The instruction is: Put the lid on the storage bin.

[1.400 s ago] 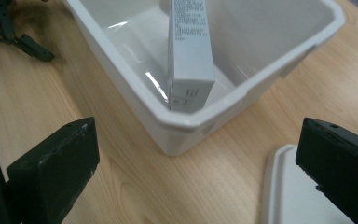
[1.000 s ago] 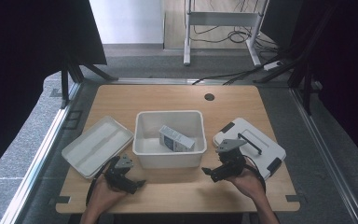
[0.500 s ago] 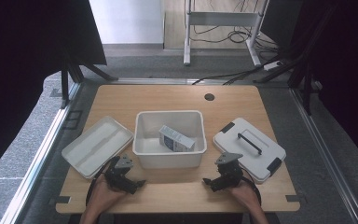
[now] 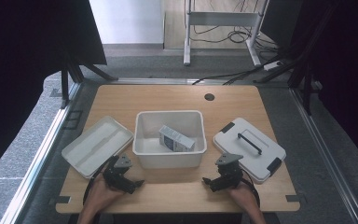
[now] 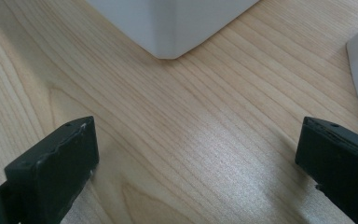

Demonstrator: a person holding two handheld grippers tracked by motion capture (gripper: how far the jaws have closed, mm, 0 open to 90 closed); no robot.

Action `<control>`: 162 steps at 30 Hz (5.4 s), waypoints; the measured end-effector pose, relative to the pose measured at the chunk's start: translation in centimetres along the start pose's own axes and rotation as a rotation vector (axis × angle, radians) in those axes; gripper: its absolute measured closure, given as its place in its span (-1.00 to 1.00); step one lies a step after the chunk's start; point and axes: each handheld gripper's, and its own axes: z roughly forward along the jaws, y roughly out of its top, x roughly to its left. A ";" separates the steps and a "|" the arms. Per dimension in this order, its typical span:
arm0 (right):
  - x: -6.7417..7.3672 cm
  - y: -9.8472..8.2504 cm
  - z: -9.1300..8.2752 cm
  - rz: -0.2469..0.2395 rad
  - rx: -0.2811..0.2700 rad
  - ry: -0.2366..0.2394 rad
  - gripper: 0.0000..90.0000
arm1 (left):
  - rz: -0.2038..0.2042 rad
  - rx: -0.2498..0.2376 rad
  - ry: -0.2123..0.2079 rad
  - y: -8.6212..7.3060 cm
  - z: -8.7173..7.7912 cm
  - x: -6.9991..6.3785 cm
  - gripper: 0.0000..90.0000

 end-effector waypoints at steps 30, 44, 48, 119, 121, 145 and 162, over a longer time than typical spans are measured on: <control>0.0 0.0 0.0 0.002 -0.001 0.002 -1.00 | -0.057 0.073 0.070 3.2 -6.4 8.1 -0.75; 0.0 0.0 0.0 0.001 0.000 0.001 -1.00 | -0.131 0.229 0.128 3.4 -6.5 14.7 -0.30; 0.0 0.0 0.0 0.002 0.000 0.002 -1.00 | -0.158 0.298 0.127 2.8 -5.5 15.8 -0.07; 0.0 0.0 0.0 0.002 0.000 0.000 -1.00 | 0.337 0.376 -0.055 13.2 -15.1 11.7 0.98; 0.0 0.0 0.0 0.002 0.000 0.000 -1.00 | 0.354 0.368 -0.067 13.9 -14.7 11.2 0.98; 0.0 0.0 0.0 0.002 -0.001 -0.001 -1.00 | 0.548 0.339 -0.176 23.0 -6.5 5.1 0.98; 0.0 0.0 0.0 0.002 -0.001 -0.001 -1.00 | 0.630 0.377 -0.188 25.9 -0.1 1.2 0.98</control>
